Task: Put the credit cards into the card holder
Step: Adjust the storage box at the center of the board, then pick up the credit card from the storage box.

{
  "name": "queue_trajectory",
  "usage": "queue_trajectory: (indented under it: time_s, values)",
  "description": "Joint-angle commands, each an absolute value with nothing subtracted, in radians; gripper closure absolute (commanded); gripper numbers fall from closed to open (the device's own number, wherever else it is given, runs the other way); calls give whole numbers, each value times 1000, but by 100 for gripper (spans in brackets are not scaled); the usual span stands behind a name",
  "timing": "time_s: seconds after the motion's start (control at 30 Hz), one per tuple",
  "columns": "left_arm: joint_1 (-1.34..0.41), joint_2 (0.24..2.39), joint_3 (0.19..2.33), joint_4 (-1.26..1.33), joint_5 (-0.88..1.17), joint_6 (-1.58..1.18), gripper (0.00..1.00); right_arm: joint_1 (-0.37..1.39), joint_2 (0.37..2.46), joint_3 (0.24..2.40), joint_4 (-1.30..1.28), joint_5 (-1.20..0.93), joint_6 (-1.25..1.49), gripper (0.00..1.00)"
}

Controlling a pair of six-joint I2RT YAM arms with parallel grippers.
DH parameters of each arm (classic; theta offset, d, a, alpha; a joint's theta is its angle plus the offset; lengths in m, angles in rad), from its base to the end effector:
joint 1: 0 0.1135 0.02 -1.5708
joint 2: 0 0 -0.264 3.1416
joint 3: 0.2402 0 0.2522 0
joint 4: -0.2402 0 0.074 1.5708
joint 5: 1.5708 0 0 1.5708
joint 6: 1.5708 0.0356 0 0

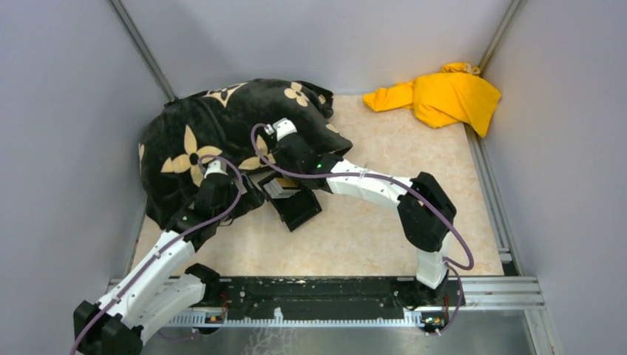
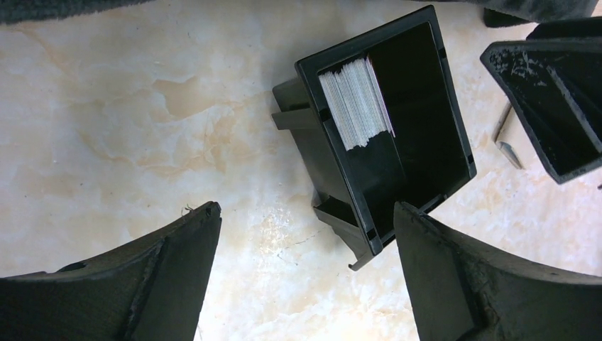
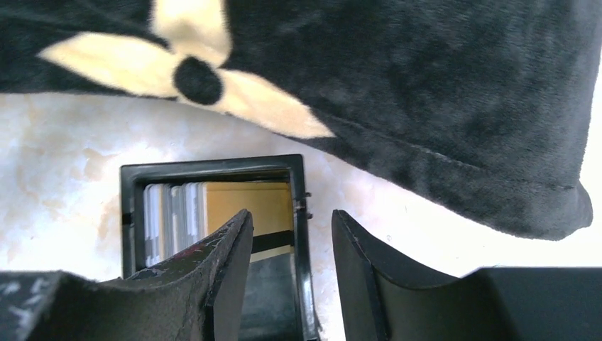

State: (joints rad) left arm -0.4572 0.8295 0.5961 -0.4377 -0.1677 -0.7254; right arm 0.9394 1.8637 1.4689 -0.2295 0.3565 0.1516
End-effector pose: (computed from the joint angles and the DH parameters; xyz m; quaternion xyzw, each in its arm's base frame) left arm 0.1636 -0.0739 0.2421 -0.1561 0.8844 -0.1789 0.4018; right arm 0.2653 0.3418 0.2647 -0.2616 0.8399 0.0978 0.4653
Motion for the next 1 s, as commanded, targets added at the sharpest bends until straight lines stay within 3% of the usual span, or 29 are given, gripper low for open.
queue_trajectory:
  time_s: [0.0, 0.97]
  values:
    - [-454, 775, 553, -411, -180, -784, 4, 994, 1815, 1528, -251, 322, 104, 54]
    - [-454, 761, 491, -358, -187, -804, 5, 933, 1979, 1549, -241, 65, 185, 48]
